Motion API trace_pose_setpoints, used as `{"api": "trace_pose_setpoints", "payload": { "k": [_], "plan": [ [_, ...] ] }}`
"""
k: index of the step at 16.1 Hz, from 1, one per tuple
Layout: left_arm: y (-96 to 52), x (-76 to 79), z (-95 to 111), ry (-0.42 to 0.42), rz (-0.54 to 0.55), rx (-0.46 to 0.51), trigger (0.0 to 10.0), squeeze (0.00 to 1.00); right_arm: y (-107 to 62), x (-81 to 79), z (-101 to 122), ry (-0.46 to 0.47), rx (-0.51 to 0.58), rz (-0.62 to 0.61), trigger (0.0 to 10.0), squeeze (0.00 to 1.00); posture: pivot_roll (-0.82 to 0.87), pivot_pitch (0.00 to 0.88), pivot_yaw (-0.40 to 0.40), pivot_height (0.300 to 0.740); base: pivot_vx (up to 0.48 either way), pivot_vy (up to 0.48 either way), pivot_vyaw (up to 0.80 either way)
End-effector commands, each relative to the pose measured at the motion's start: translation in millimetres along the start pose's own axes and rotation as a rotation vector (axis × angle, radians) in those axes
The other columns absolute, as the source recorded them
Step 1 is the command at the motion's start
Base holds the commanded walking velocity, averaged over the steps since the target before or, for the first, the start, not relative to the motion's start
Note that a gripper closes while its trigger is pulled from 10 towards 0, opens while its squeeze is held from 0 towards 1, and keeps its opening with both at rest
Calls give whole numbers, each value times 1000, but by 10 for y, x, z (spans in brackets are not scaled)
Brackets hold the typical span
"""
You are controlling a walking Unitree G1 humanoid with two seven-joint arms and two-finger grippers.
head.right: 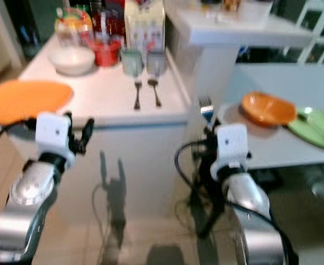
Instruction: Setting the table
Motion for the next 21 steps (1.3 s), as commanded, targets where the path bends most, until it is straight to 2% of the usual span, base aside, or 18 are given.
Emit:
{"api": "trace_pose_setpoints", "payload": {
  "k": [1, 3, 6, 9, 14, 21],
  "plan": [
    [31, 64, 33, -2, -7, 18, 10000, 0, 29, 81, -65, -19, -23, -30, 10000, 0, -2, 0, -7, 740, 0, -461, 0],
    [50, 45, 30, -13, 3, 20, 10000, 0, 73, 102, -76, -33, -35, -48, 10000, 0, -17, 0, -4, 740, 0, -461, 400],
    [93, 104, 49, 7, -14, 27, 10000, 0, 92, 210, -82, -69, -36, -81, 10000, 0, -10, 3, -11, 740, 0, -461, 800],
    [115, 97, 73, 8, -12, 34, 10000, 0, 121, 237, -105, -68, -48, -101, 10000, 0, -18, 8, -8, 740, 0, -461, 800],
    [150, 125, 93, 17, -22, 48, 10000, 0, 164, 397, -115, -83, -59, -161, 10000, 0, -20, 4, -12, 740, 0, -461, 800],
    [184, 128, 107, 18, -24, 57, 10000, 0, 193, 443, -110, -86, -67, -172, 10000, 0, -27, 2, -9, 740, 0, -461, 800]
  ]
}}
Point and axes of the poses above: a point about 5 cm out from each wrist's last joint towards the gripper, its own y axis pointing out of the wrist towards the gripper, its own z axis along the axis of the wrist's last joint, x = y × z, the point moved 6 cm from there along y, pointing out of the wrist towards the gripper, and after that the axes turned 12 degrees about -y, right-handed, at the moved point
